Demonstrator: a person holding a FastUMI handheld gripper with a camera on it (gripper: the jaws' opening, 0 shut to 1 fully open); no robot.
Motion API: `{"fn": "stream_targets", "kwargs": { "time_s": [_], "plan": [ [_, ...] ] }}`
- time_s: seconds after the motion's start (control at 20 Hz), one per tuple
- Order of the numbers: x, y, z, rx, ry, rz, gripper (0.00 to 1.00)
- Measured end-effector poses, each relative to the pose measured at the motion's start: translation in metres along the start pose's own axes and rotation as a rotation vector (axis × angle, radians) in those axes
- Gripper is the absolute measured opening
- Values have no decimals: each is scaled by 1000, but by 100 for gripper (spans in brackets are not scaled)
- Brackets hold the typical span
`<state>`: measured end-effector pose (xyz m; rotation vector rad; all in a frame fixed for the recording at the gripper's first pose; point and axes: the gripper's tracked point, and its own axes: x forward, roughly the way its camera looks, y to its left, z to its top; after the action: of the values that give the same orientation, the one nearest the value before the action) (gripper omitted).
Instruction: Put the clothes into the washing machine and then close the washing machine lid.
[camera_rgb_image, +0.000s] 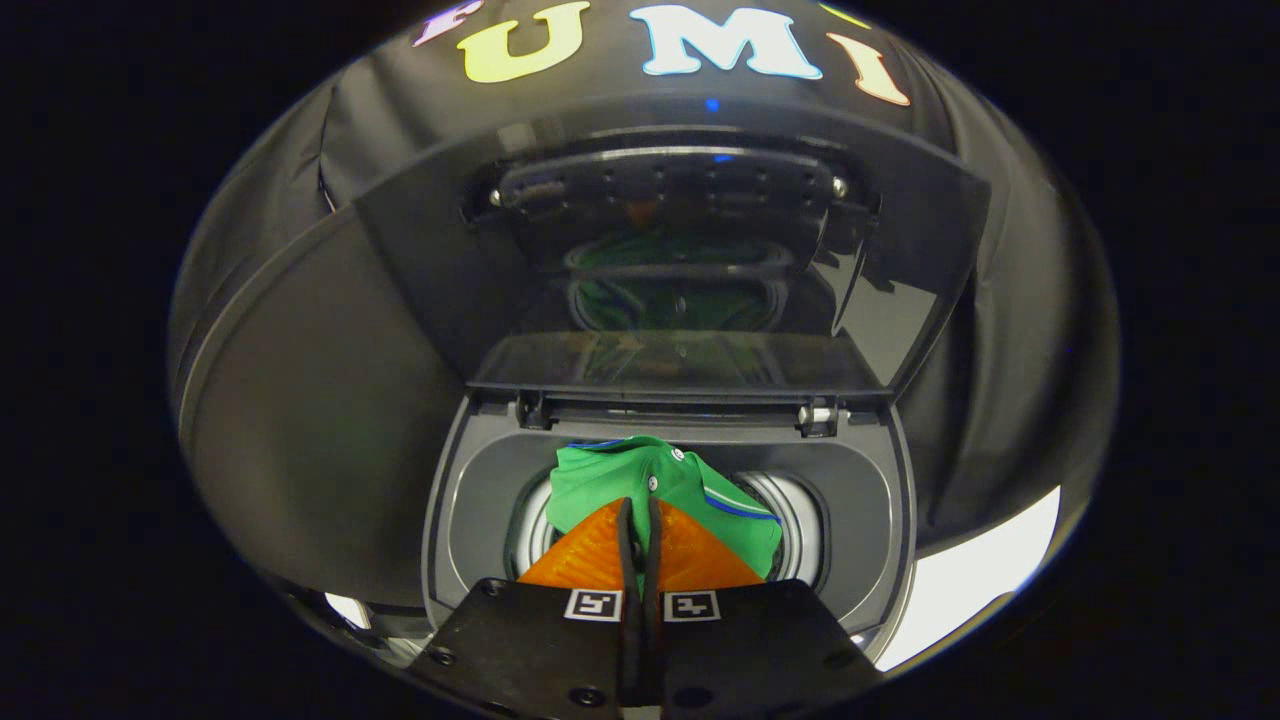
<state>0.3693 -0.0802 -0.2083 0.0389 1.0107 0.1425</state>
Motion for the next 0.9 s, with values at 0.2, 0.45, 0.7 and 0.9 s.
{"fn": "stream_targets", "kwargs": {
  "time_s": [0.2, 0.45, 0.7, 0.9],
  "plan": [
    [18, -4, -9, 13, 40, -23, 2],
    [31, -6, -17, 21, 73, -40, 3],
    [35, -9, -22, 34, 86, -48, 6],
    [32, -1, -34, 36, 164, -23, 54]
  ]
}}
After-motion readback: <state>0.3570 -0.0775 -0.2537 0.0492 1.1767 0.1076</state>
